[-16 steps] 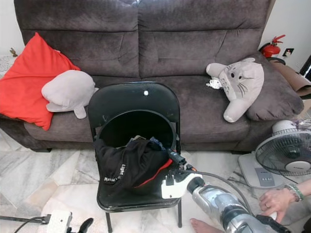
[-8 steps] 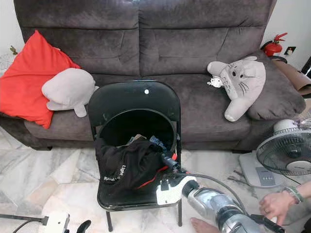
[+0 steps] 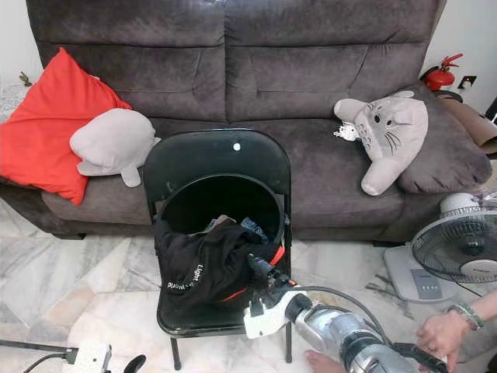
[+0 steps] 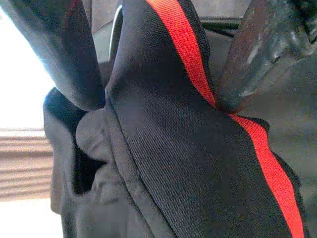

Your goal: Hang hanger

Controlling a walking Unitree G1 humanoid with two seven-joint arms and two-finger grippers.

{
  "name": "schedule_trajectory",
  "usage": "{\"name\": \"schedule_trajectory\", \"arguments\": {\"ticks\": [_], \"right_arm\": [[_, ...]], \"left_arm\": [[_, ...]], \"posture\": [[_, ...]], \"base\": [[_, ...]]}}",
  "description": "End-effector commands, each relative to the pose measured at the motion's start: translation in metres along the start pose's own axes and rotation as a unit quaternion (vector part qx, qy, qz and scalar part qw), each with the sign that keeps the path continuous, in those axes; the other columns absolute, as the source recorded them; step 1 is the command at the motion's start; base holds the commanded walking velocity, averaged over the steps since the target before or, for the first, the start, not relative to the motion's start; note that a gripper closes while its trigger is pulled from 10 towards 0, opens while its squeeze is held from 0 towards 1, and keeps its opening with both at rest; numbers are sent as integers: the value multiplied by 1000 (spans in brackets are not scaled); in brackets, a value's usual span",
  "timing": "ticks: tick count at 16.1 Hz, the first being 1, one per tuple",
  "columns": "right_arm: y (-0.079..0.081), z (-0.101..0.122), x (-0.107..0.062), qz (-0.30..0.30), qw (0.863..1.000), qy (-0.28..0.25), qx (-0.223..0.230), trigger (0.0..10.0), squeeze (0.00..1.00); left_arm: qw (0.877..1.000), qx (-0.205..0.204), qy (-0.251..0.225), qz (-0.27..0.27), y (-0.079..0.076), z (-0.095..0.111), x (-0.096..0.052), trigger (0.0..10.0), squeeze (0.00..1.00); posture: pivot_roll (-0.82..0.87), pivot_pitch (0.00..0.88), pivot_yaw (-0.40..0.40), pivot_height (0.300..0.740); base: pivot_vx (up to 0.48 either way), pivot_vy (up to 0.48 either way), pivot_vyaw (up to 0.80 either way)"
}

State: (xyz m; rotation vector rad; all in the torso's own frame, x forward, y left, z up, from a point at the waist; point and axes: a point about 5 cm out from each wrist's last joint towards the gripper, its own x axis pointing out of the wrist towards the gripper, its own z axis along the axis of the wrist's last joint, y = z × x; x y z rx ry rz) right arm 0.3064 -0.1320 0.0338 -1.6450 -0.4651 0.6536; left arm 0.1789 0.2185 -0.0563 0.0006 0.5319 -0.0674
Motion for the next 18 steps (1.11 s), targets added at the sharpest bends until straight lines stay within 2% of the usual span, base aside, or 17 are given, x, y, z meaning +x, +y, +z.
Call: {"name": "schedule_trajectory", "arguments": {"ticks": [1, 2, 4, 8, 11, 16, 18], "right_arm": [[4, 9, 1, 9, 1000, -29, -3, 10000, 0], [13, 17, -4, 38, 998, -57, -10, 10000, 0], [20, 21, -8, 55, 996, -68, -21, 10000, 0], [22, 6, -12, 45, 998, 1, -35, 10000, 0], [20, -3, -14, 32, 998, 29, -49, 10000, 0], [0, -36, -20, -21, 993, 106, -42, 10000, 0], [-9, -43, -19, -40, 992, 113, -36, 10000, 0]], "left_arm": [[1000, -6, 14, 10, 3, -9, -6, 10000, 0], [1000, -5, 15, 11, 4, -10, -7, 10000, 0], [1000, -5, 15, 11, 4, -10, -8, 10000, 0], [1000, -3, 14, 11, 5, -10, -9, 10000, 0], [1000, -2, 10, 10, 5, -8, -8, 10000, 0], [1000, 1, 9, 10, 6, -7, -7, 10000, 0], [1000, 1, 10, 8, 6, -7, -6, 10000, 0]], "posture": [[-29, 145, 50, 721], [-25, 146, 50, 721], [-23, 149, 50, 721], [-25, 157, 61, 721], [-20, 158, 64, 721], [-31, 157, 70, 721], [-37, 154, 71, 721]], "base": [[0, 0, 0], [0, 0, 0], [0, 0, 0], [0, 0, 0], [0, 0, 0], [0, 0, 0], [0, 0, 0]]}}
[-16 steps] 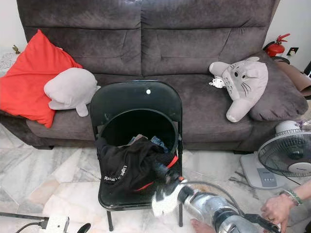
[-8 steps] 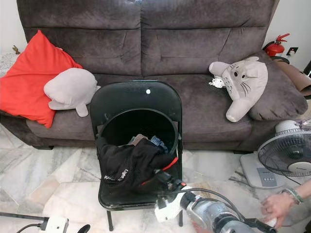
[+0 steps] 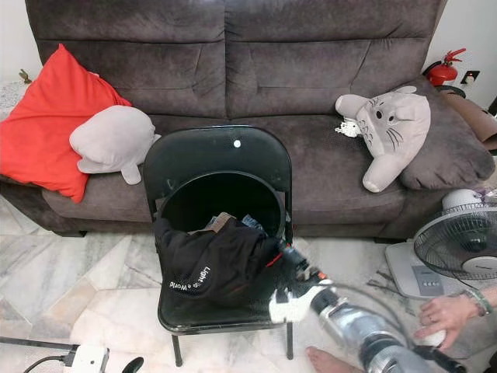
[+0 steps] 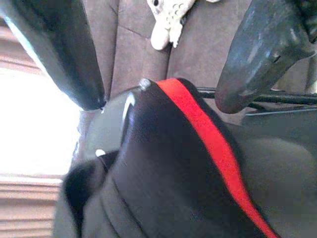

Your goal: Hang hanger

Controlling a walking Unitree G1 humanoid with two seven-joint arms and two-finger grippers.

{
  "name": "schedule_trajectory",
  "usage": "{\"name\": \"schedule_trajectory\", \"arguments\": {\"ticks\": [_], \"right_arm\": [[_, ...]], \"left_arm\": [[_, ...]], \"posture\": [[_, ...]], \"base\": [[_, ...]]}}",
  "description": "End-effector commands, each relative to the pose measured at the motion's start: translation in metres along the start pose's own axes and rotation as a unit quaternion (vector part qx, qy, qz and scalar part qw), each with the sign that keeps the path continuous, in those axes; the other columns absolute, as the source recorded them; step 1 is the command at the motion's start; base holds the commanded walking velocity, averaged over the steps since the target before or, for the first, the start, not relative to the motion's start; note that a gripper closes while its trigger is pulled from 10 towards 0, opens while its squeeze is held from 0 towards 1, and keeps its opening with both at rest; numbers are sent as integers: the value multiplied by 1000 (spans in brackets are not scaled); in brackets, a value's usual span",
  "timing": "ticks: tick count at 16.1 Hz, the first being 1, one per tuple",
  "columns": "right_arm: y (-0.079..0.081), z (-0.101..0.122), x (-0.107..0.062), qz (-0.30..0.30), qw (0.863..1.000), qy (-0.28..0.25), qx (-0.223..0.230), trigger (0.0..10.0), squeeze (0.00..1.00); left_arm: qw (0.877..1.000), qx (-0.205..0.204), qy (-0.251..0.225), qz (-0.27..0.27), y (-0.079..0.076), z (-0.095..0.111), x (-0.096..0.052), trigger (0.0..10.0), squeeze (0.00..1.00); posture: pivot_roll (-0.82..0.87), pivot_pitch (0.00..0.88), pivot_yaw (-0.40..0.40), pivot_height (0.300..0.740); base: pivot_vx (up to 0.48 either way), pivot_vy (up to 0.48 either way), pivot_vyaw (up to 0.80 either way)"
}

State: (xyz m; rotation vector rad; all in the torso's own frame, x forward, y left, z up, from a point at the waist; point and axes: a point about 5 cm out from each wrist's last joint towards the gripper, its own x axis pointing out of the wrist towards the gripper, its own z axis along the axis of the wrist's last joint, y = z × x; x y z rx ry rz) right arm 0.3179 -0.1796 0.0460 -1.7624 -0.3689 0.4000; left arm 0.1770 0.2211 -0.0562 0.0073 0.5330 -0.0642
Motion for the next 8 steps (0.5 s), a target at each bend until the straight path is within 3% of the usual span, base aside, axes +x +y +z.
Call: {"name": "schedule_trajectory", "arguments": {"ticks": [1, 5, 8], "right_arm": [[-9, 2, 7, -21, 1000, -12, 15, 10000, 0], [-27, 18, 19, -52, 995, -67, 60, 10000, 0], [-14, 22, 10, -55, 992, -25, 111, 10000, 0]], "left_arm": [[1000, -2, 10, 4, 3, -5, -4, 10000, 0], [1000, -4, 11, 4, 2, -6, -3, 10000, 0], [1000, -5, 17, 5, 3, -8, -5, 10000, 0]], "posture": [[-39, 153, 71, 721], [-36, 146, 63, 721], [-45, 147, 66, 721]], "base": [[0, 0, 0], [0, 0, 0], [0, 0, 0]]}}
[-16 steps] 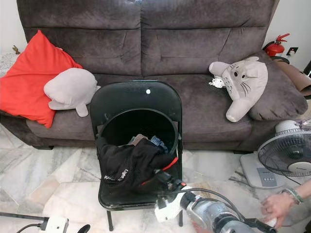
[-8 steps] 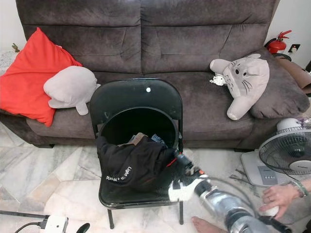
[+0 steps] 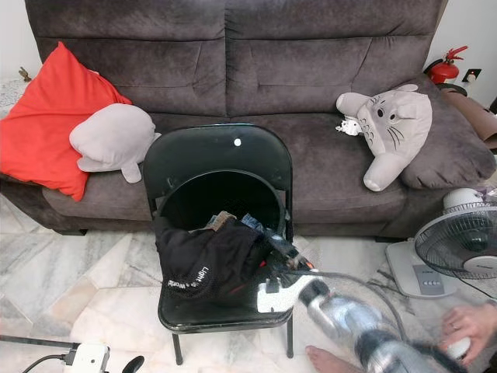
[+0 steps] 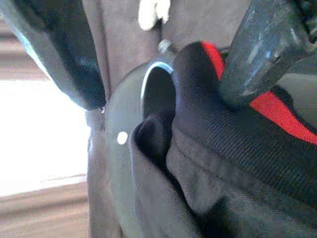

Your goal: Hang hanger

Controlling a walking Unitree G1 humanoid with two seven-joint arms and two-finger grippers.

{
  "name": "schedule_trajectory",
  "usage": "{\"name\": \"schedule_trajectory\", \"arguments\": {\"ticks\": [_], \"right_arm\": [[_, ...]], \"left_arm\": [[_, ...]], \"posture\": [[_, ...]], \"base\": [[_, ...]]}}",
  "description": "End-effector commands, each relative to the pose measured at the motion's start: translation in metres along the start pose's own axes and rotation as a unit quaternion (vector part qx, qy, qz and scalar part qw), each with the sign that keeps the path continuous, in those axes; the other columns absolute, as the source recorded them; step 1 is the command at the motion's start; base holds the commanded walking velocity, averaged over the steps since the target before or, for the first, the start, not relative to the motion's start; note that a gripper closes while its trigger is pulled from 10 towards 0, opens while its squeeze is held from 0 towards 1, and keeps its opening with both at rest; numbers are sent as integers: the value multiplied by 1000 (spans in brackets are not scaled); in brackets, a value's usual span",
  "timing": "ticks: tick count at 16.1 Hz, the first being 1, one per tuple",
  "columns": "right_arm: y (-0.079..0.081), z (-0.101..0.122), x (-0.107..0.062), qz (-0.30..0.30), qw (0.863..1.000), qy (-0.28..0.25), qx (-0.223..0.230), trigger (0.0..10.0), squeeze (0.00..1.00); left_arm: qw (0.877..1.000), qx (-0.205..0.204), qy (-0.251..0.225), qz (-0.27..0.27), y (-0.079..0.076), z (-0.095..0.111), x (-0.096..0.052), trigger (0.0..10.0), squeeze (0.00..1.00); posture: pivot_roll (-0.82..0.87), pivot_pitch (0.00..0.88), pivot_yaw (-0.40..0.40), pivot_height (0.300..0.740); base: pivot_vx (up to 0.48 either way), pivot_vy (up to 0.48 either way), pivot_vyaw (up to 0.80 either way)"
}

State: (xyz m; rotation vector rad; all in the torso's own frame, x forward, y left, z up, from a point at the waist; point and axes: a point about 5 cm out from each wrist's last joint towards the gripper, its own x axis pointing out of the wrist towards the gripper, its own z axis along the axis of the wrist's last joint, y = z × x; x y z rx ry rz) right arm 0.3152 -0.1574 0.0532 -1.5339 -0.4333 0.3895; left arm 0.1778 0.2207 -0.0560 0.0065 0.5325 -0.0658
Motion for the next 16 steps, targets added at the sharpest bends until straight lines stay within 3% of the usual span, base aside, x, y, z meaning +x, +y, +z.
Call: {"name": "schedule_trajectory", "arguments": {"ticks": [1, 5, 8, 9, 10, 12, 13, 14, 16], "right_arm": [[10, 1, -9, 1, 999, 37, 27, 10000, 0], [29, 0, -30, 29, 995, 81, 43, 10000, 0], [35, -6, -37, 48, 992, 104, 50, 10000, 0], [38, -15, -43, 49, 974, 176, 136, 10000, 0], [39, -21, -46, 29, 934, 246, 257, 10000, 0], [39, -25, -47, -18, 837, 314, 448, 10000, 0], [37, -27, -46, -49, 792, 324, 515, 10000, 0], [34, -28, -45, -71, 771, 318, 548, 10000, 0], [28, -29, -44, -82, 775, 291, 555, 10000, 0]], "left_arm": [[1000, -4, 19, 5, 3, -9, -5, 10000, 0], [1000, -3, 20, 3, 3, -8, -4, 10000, 0], [1000, -3, 24, 2, 2, -9, -4, 10000, 0], [1000, -3, 29, 4, 3, -11, -5, 10000, 0], [999, -4, 32, 5, 3, -12, -5, 10000, 0], [999, -4, 40, 9, 6, -15, -7, 10000, 0], [999, -3, 45, 11, 7, -17, -9, 10000, 0], [999, -1, 50, 12, 9, -18, -10, 10000, 0], [998, 0, 56, 14, 11, -20, -11, 10000, 0]], "posture": [[-47, 144, 69, 721], [-52, 143, 73, 721], [-48, 142, 71, 721], [-44, 140, 70, 721], [-38, 138, 69, 721], [-33, 136, 73, 721], [-34, 135, 75, 721], [-36, 135, 78, 721], [-37, 132, 81, 721]], "base": [[0, 0, 0], [0, 0, 0], [0, 0, 0], [0, 0, 0], [0, 0, 0], [0, 0, 0], [0, 0, 0], [0, 0, 0], [0, 0, 0]]}}
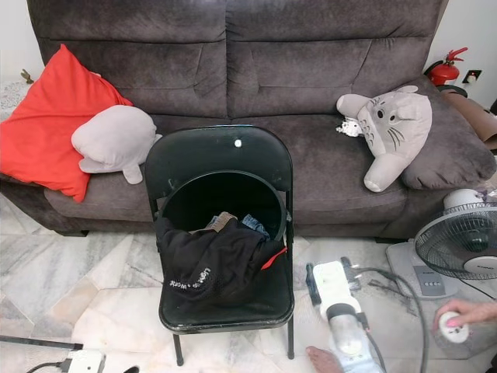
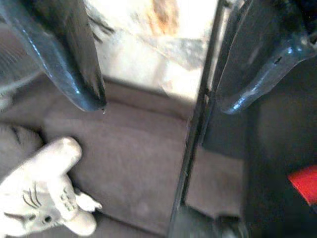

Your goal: Hang hanger

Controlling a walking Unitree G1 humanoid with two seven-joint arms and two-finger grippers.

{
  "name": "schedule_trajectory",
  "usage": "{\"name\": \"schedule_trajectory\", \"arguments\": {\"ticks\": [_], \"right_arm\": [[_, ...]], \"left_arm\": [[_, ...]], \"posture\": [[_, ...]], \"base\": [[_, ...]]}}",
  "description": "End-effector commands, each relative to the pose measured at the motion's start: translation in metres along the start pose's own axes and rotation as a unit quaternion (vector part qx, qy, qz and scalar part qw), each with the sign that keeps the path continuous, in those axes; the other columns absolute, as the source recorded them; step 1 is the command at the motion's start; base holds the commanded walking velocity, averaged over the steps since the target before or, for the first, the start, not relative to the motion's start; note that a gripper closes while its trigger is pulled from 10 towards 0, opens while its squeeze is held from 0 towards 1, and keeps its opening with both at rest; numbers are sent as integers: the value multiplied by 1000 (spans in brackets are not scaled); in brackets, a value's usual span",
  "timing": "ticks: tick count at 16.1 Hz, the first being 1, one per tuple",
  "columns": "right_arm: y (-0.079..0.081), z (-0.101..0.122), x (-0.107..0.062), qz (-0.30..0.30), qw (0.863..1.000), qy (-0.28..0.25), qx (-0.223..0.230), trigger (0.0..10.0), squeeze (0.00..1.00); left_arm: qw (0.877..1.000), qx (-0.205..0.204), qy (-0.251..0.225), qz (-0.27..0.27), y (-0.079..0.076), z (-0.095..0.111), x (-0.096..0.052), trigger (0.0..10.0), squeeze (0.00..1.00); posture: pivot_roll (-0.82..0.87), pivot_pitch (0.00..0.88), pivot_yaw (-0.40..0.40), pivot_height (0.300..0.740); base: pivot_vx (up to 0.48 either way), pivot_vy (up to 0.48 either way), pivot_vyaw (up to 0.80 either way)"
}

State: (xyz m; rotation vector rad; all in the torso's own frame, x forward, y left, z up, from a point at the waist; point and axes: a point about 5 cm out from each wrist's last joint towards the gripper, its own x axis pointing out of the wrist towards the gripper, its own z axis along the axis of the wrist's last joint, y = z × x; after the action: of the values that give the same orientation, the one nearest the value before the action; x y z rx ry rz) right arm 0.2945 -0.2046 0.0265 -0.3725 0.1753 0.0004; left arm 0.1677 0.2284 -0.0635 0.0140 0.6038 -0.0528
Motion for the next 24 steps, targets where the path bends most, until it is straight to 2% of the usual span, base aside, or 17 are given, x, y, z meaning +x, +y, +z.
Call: {"name": "schedule_trajectory", "arguments": {"ticks": [1, 3, 5, 7, 10, 11, 13, 15, 16, 17, 18, 19, 21, 22, 23, 24], "right_arm": [[-1, 2, -2, 25, 999, -17, 23, 10000, 0], [-6, 8, -4, 115, 992, -43, 39, 10000, 0], [-13, 8, -5, 160, 985, -42, 40, 10000, 0], [-25, 5, -8, 207, 978, -31, 20, 10000, 0], [-51, 5, -6, 221, 975, -8, -2, 10000, 0], [-56, 7, -5, 222, 975, -4, 3, 10000, 0], [-54, 14, 0, 237, 971, -15, 30, 10000, 0], [-33, 21, -3, 249, 965, -59, 62, 10000, 0], [-28, 22, -5, 238, 966, -73, 77, 10000, 0], [-21, 22, -10, 197, 970, -98, 99, 10000, 0], [-18, 24, -15, 153, 975, -119, 112, 10000, 0], [-16, 24, -23, 78, 975, -138, 157, 10000, 0], [-11, 22, -40, -1, 967, -144, 212, 10000, 0], [-5, 20, -53, -41, 956, -135, 257, 10000, 0], [0, 23, -58, -42, 954, -138, 261, 10000, 0], [7, 31, -62, -25, 957, -148, 246, 10000, 0]], "left_arm": [[1000, 0, 21, 7, 5, -9, -5, 10000, 0], [1000, 1, 23, 6, 5, -9, -5, 10000, 0], [1000, 1, 25, 5, 4, -9, -5, 10000, 0], [1000, 0, 27, 3, 3, -10, -5, 10000, 0], [1000, 1, 29, 2, 3, -10, -5, 10000, 0], [1000, 2, 30, 1, 3, -10, -5, 10000, 0], [999, 5, 32, 0, 4, -10, -4, 10000, 0], [999, 3, 35, 1, 3, -11, -4, 10000, 0], [999, 3, 37, 1, 3, -11, -4, 10000, 0], [999, 2, 41, 3, 3, -13, -5, 10000, 0], [999, 1, 43, 6, 3, -14, -5, 10000, 0], [999, -1, 48, 8, 4, -15, -6, 10000, 0], [999, -6, 52, 9, 4, -17, -7, 10000, 0], [998, -10, 54, 9, 3, -18, -7, 10000, 0], [998, -14, 59, 11, 3, -20, -8, 10000, 0], [997, -20, 73, 14, 5, -25, -10, 10000, 0]], "posture": [[-39, 132, 83, 721], [-47, 133, 83, 721], [-53, 137, 83, 721], [-52, 139, 83, 721], [-55, 142, 88, 721], [-56, 142, 89, 721], [-54, 141, 87, 721], [-47, 139, 84, 721], [-48, 138, 82, 721], [-49, 137, 82, 721], [-54, 136, 80, 721], [-62, 136, 78, 721], [-75, 134, 78, 721], [-87, 133, 80, 721], [-93, 132, 81, 721], [-98, 128, 83, 721]], "base": [[0, 0, 0], [0, 0, 0], [0, 0, 0], [0, 0, 0], [0, 0, 0], [0, 0, 0], [0, 0, 0], [0, 0, 0], [0, 0, 0], [0, 0, 0], [0, 0, 0], [0, 0, 0], [0, 0, 0], [0, 0, 0], [0, 0, 0], [0, 0, 0]]}}
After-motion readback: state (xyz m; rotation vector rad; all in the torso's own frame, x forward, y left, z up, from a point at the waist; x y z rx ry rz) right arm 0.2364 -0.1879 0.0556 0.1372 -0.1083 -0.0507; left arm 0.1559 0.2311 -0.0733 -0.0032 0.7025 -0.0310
